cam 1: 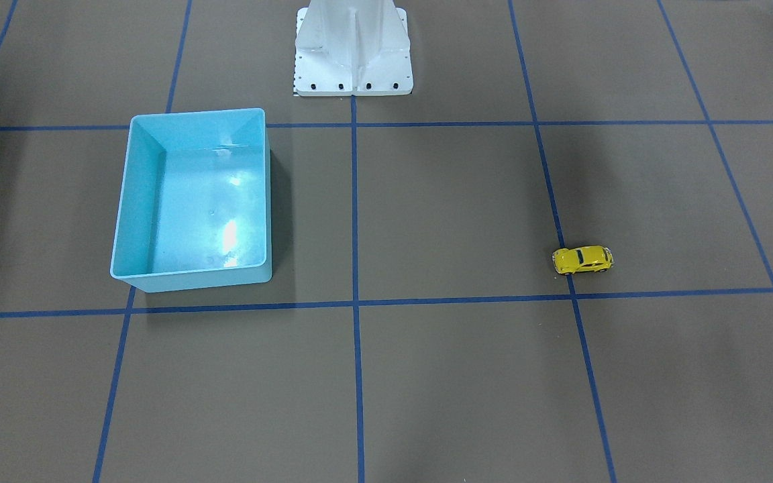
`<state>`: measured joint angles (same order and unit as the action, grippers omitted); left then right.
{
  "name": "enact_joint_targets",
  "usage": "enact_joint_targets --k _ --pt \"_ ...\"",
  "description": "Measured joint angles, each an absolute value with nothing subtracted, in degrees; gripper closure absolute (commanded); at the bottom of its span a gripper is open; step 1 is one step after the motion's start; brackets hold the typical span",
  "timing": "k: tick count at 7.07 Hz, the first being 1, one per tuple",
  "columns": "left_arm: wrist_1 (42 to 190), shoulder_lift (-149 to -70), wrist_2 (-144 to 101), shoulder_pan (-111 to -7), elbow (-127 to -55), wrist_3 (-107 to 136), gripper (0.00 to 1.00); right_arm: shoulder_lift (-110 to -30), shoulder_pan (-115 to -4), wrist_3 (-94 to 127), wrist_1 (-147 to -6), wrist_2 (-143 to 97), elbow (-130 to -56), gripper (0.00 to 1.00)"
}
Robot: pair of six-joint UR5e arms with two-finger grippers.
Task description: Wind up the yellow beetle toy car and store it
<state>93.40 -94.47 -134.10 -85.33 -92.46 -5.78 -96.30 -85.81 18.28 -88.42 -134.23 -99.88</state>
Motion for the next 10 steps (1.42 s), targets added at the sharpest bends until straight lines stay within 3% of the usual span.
enact_joint_targets --k 6,10 --pt "92.14 -103.96 -128.44 -66.53 -99.09 -5.79 0.0 -96.23 -85.78 18.2 -88.44 -134.11 -99.87 0.0" --pt "79.21 -115.75 -115.36 -50.16 -102.16 -6.59 0.0 -96.35 -85.78 18.19 -88.5 -134.12 -99.88 0.0"
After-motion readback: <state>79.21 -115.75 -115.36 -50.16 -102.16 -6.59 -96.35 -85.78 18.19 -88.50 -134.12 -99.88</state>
